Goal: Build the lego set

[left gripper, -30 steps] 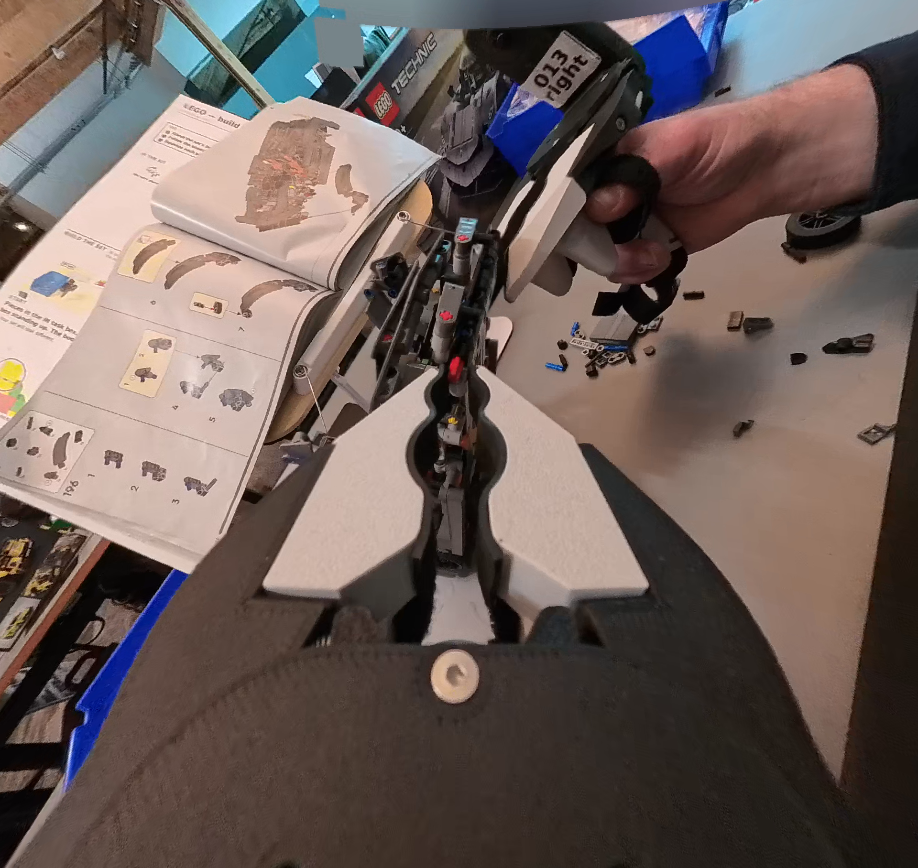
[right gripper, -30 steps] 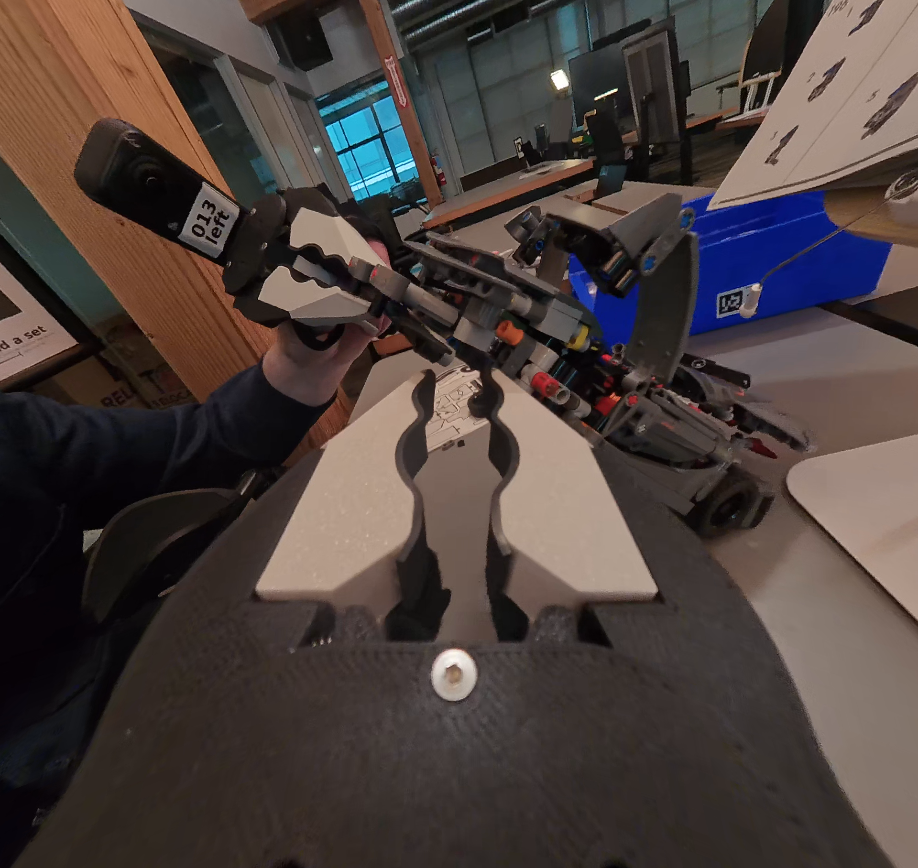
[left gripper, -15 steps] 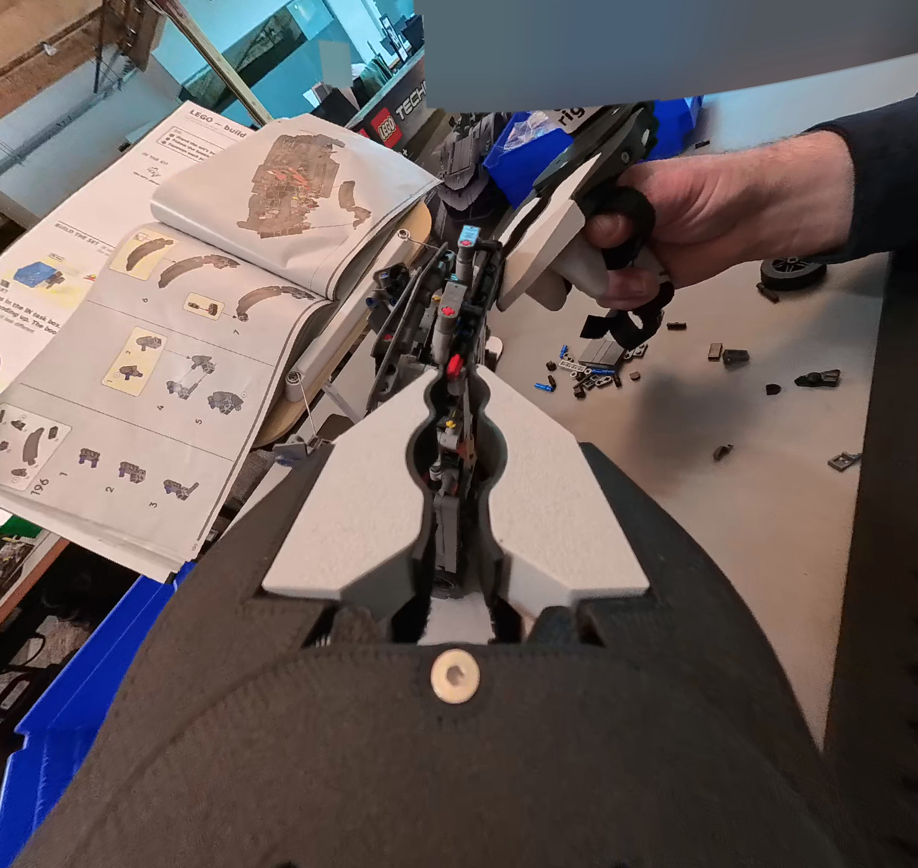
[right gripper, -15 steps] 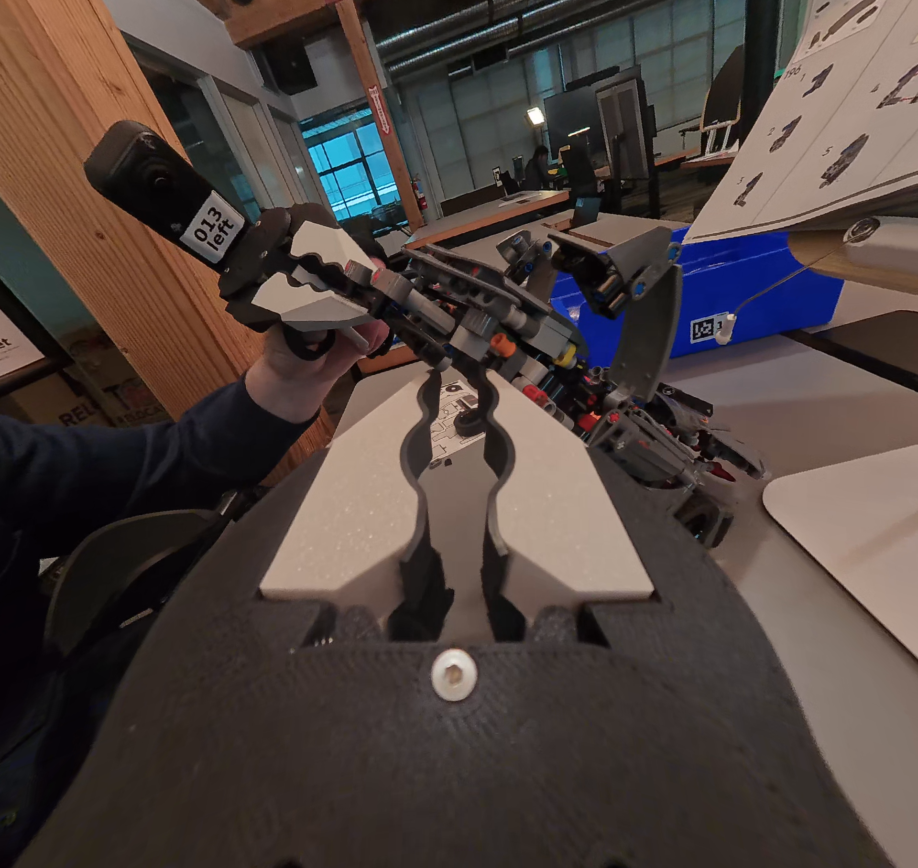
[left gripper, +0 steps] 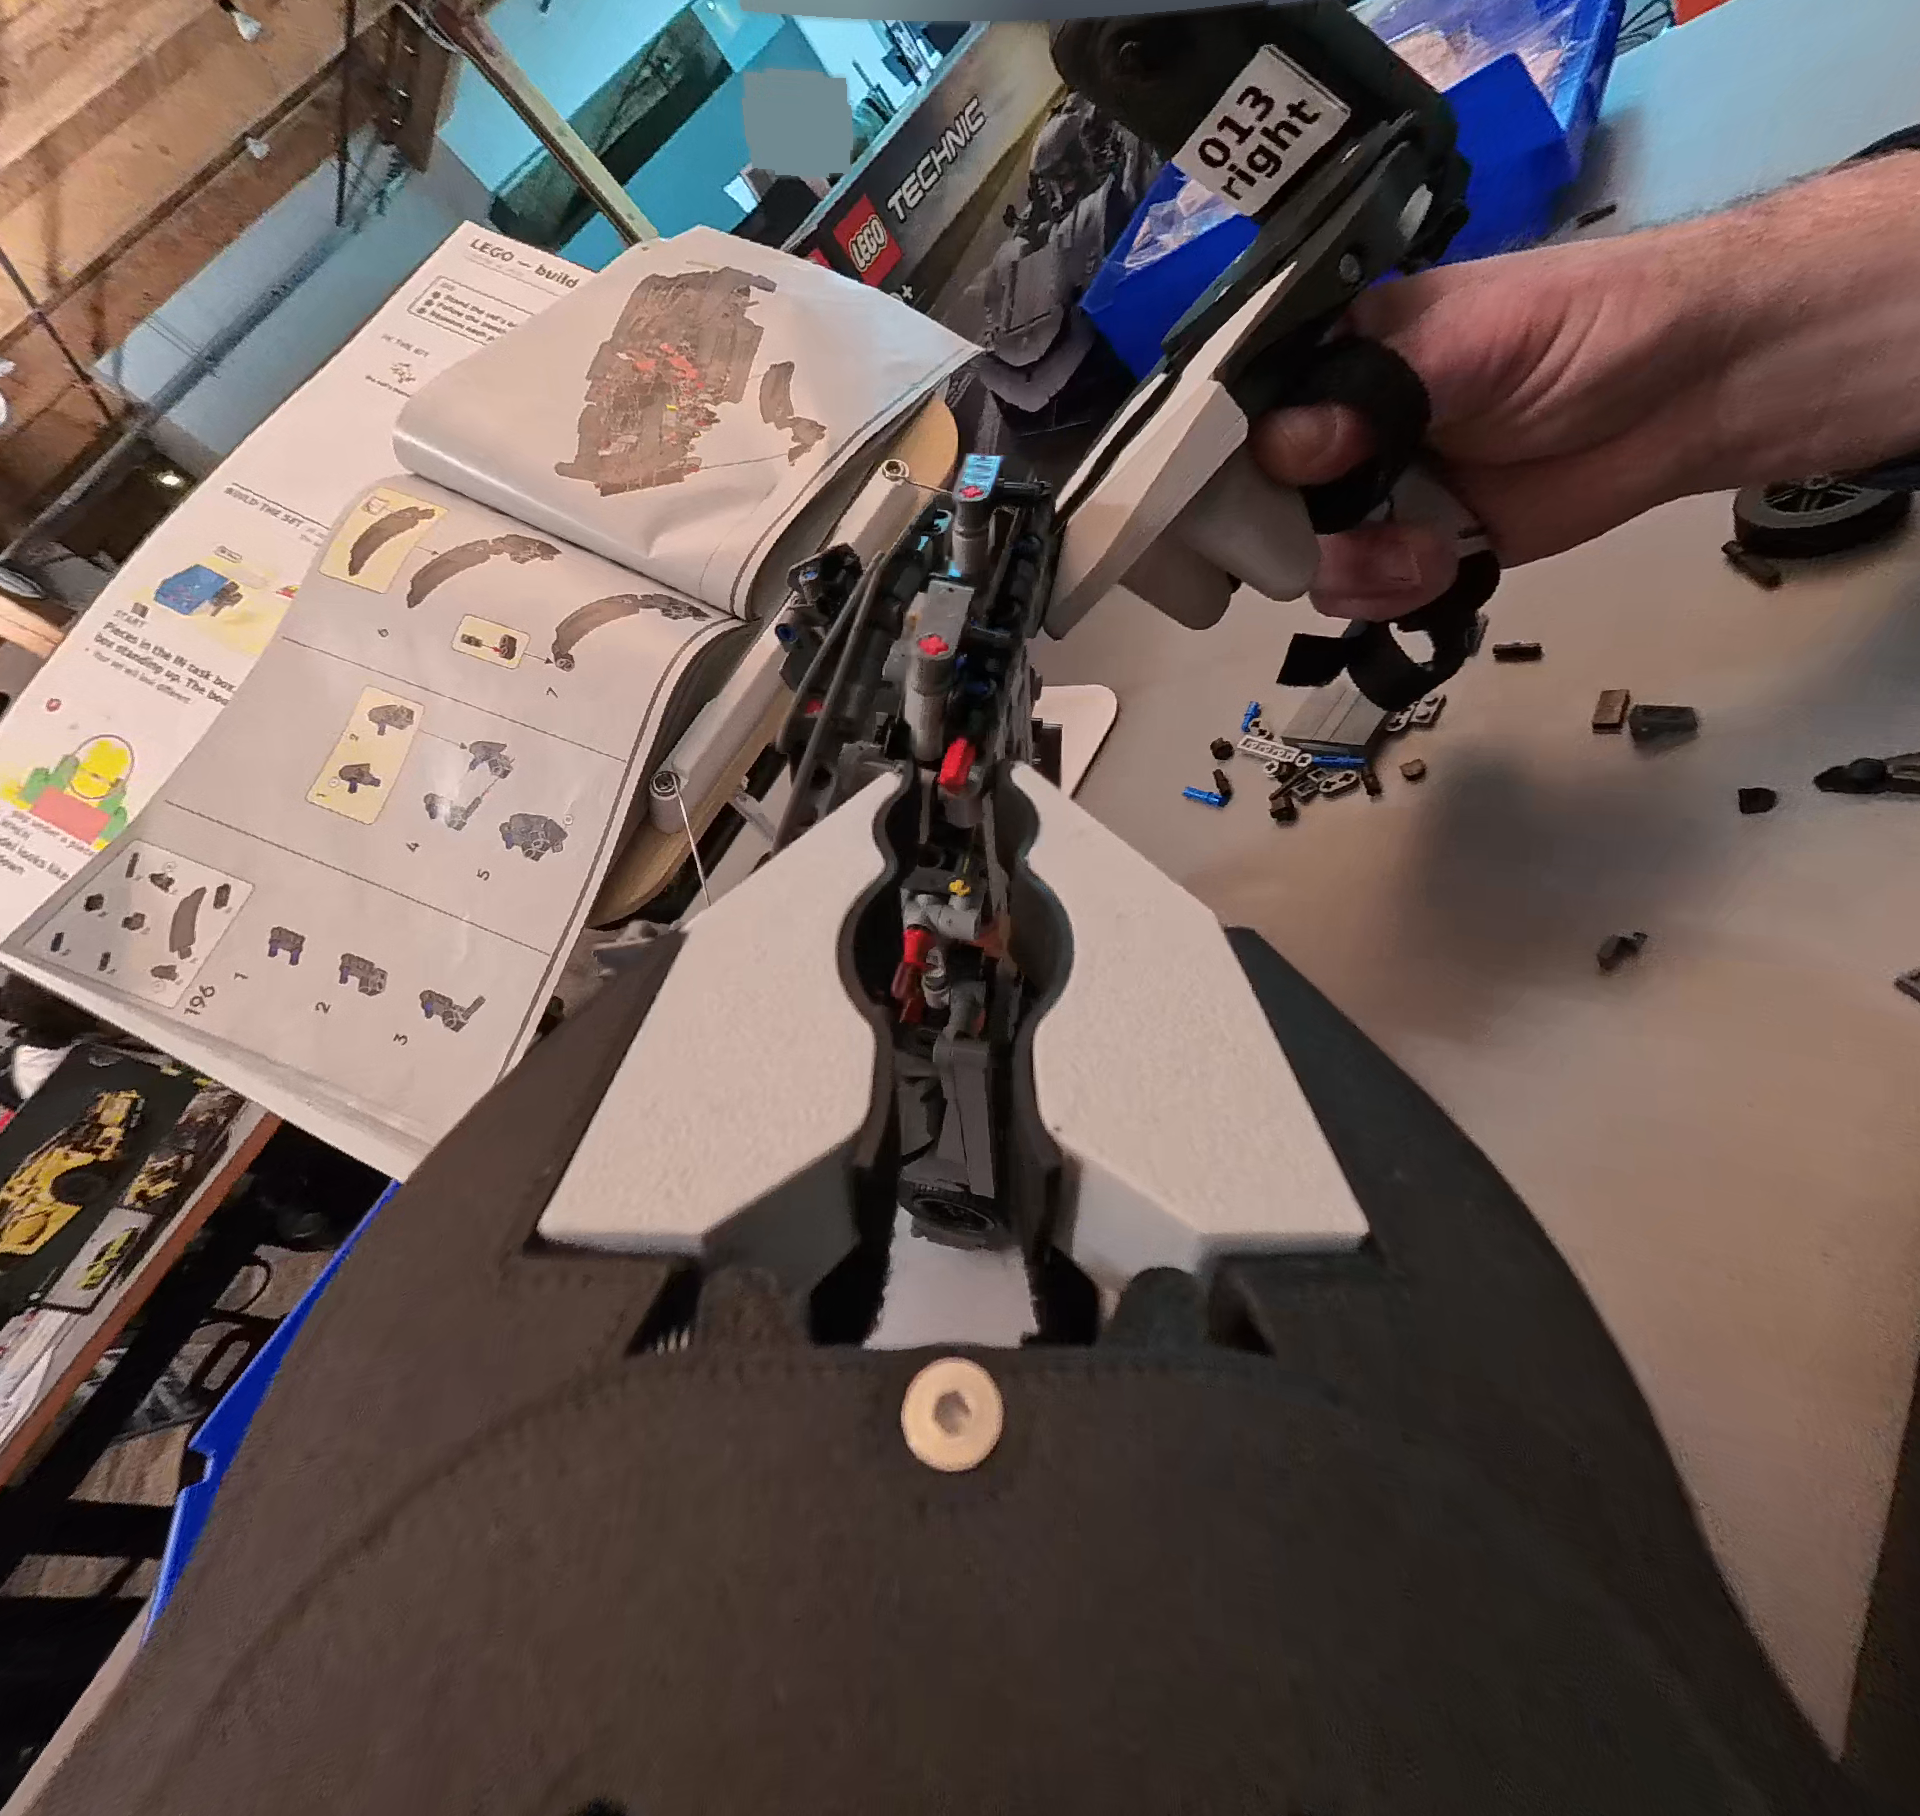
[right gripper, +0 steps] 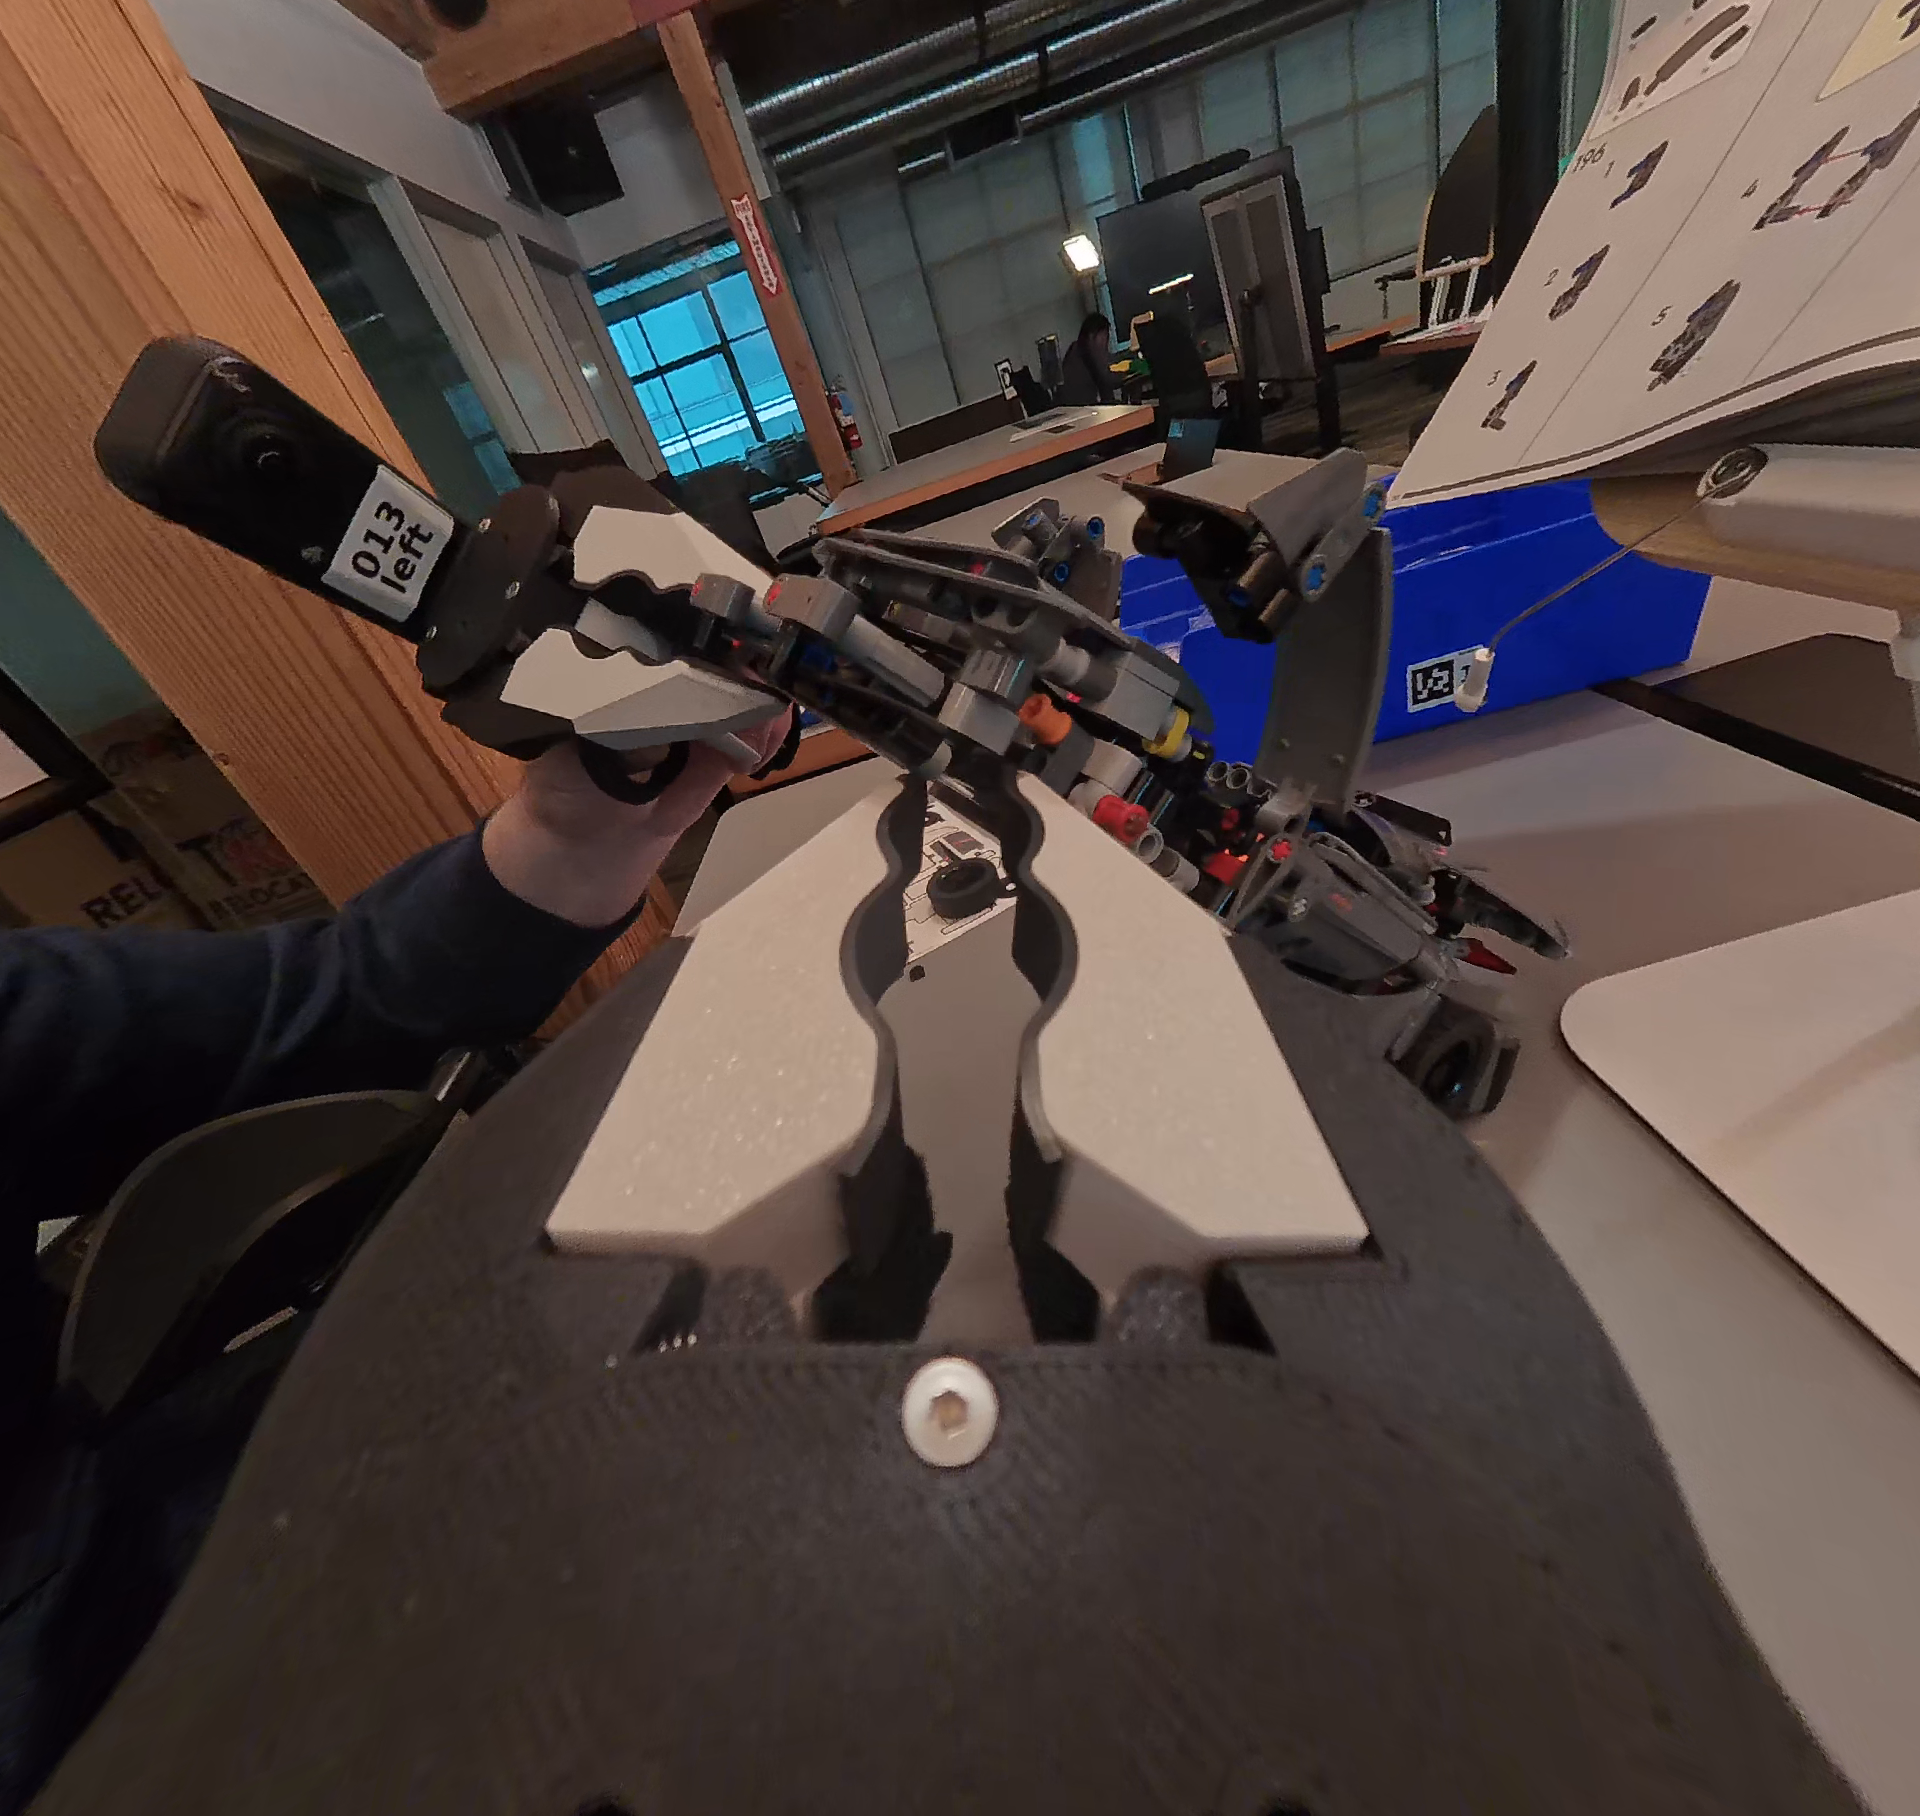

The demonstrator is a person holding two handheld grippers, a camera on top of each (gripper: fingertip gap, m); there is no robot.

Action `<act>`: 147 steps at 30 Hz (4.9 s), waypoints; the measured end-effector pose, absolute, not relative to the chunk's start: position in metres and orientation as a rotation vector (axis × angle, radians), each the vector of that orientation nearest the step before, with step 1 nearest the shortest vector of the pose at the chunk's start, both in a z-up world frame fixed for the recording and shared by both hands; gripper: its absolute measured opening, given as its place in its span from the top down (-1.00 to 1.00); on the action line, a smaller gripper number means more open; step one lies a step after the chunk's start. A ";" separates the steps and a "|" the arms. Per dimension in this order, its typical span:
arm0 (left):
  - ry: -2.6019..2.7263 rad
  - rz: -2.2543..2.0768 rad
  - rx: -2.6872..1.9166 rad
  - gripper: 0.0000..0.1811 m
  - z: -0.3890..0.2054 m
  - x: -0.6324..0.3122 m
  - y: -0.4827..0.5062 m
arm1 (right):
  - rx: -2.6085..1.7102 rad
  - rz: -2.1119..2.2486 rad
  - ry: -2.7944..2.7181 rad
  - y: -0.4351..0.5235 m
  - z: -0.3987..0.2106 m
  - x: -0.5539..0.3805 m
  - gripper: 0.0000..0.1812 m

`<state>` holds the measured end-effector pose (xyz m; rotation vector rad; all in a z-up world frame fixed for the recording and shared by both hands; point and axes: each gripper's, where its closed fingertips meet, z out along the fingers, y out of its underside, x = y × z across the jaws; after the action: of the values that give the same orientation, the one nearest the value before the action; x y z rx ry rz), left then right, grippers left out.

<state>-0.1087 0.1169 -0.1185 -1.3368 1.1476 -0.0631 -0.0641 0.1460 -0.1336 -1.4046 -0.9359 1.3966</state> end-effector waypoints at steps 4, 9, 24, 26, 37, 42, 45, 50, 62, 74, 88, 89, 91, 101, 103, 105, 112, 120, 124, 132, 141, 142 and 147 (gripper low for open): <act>1.131 -0.038 -1.330 0.93 -0.119 -0.111 0.115 | -1.403 1.386 -0.947 0.144 -0.134 -0.066 0.87; 1.115 -0.077 -1.338 0.93 -0.120 -0.112 0.113 | -1.397 1.385 -0.956 0.143 -0.134 -0.067 0.86; 1.119 -0.089 -1.335 0.94 -0.130 -0.108 0.104 | -1.437 1.364 -1.072 0.135 -0.150 -0.062 0.86; 1.116 -0.091 -1.332 0.94 -0.132 -0.107 0.103 | -1.435 1.362 -1.076 0.134 -0.151 -0.062 0.88; 1.117 -0.089 -1.338 0.93 -0.136 -0.109 0.100 | -1.456 1.324 -1.081 0.138 -0.152 -0.053 0.86; 1.115 -0.096 -1.346 0.94 -0.138 -0.113 0.098 | -1.416 1.263 -1.158 0.131 -0.151 -0.049 0.82; 1.123 -0.107 -1.350 0.93 -0.139 -0.116 0.095 | -1.388 1.154 -1.244 0.127 -0.155 -0.049 0.79; 1.140 -0.115 -1.354 0.93 -0.142 -0.118 0.092 | -1.293 1.085 -1.295 0.117 -0.150 -0.051 0.79; 1.161 -0.126 -1.357 0.93 -0.145 -0.125 0.087 | -1.159 0.909 -1.395 0.102 -0.148 -0.054 0.95; 1.195 -0.131 -1.364 0.93 -0.149 -0.129 0.082 | -1.074 0.690 -1.483 0.093 -0.146 -0.053 1.00; 1.239 -0.139 -1.375 0.93 -0.155 -0.134 0.076 | -1.069 0.572 -1.572 0.084 -0.157 -0.057 1.00; 1.242 -0.145 -1.373 0.93 -0.156 -0.135 0.075 | -1.071 0.567 -1.582 0.082 -0.158 -0.058 1.00; 1.252 -0.154 -1.371 0.94 -0.158 -0.136 0.074 | -1.082 0.569 -1.600 0.080 -0.162 -0.058 1.00; 1.255 -0.197 -1.376 0.93 -0.163 -0.131 0.071 | -1.133 0.578 -1.604 0.078 -0.170 -0.052 1.00; 1.256 -0.204 -1.378 0.93 -0.164 -0.130 0.070 | -1.139 0.569 -1.609 0.077 -0.172 -0.051 1.00; 1.253 -0.210 -1.380 0.93 -0.164 -0.128 0.070 | -1.143 0.545 -1.609 0.078 -0.173 -0.049 1.00; 1.141 -0.224 -1.405 0.94 -0.144 -0.164 0.079 | -1.162 0.452 -1.553 0.085 -0.167 -0.028 1.00; 1.187 -0.199 -1.404 0.93 -0.149 -0.150 0.078 | -1.205 0.430 -1.629 0.089 -0.191 -0.026 1.00; 1.158 -0.207 -1.415 0.94 -0.148 -0.152 0.080 | -1.251 0.454 -1.696 0.086 -0.210 -0.027 1.00; 1.162 -0.216 -1.416 0.93 -0.148 -0.152 0.080 | -1.388 0.481 -1.890 0.079 -0.268 -0.027 1.00; 1.171 -0.213 -1.410 0.93 -0.153 -0.151 0.076 | -1.459 0.404 -2.088 0.070 -0.316 -0.018 1.00; 1.169 -0.214 -1.412 0.93 -0.153 -0.152 0.075 | -1.456 0.402 -2.094 0.069 -0.317 -0.017 1.00; 1.174 -0.210 -1.413 0.93 -0.155 -0.153 0.073 | -1.502 0.516 -2.093 0.063 -0.313 -0.011 0.96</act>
<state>-0.1533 0.0734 -0.1551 -1.4129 1.1737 -0.2103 -0.0114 0.0634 -0.3134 -1.5019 -2.0931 0.5163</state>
